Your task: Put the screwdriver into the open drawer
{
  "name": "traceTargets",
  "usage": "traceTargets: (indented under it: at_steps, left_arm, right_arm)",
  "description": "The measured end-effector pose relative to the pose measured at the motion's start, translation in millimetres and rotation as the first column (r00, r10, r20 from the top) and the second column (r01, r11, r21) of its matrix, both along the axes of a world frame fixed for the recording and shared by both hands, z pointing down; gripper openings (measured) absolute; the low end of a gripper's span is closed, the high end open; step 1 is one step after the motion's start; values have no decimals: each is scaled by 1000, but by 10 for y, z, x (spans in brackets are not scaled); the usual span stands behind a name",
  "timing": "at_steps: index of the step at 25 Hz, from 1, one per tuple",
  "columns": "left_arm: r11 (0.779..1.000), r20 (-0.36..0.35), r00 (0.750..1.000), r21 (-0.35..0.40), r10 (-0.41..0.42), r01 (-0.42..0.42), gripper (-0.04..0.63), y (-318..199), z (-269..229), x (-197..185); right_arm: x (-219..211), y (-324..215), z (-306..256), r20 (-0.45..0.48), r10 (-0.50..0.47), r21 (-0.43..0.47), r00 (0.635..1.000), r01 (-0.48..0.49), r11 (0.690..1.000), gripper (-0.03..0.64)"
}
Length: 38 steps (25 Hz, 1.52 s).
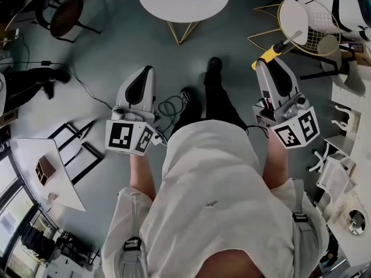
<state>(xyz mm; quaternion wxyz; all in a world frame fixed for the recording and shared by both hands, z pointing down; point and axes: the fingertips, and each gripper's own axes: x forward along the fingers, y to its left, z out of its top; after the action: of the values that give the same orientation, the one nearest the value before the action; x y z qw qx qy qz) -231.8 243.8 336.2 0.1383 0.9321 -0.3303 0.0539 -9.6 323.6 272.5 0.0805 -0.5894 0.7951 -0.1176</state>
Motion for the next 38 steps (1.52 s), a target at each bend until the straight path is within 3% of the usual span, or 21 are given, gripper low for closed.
traceTargets:
  at_steps: [11,21,38]
  left_arm:
    - [999,7,999,21,-39,39,12,-355,-119,368]
    - [996,18,997,49,-78,77,12,-960,-304,854]
    - [984,52,984,46,-172,169,11,-1508,-282,1726]
  right_arm:
    - [374,-464,-83,19,-51,31,999,50,998,80]
    - [863,-1198,-256,44,-115,97,992,111,989,80]
    - [1555,-1998,-133,80,-264,78,961,258,963,80]
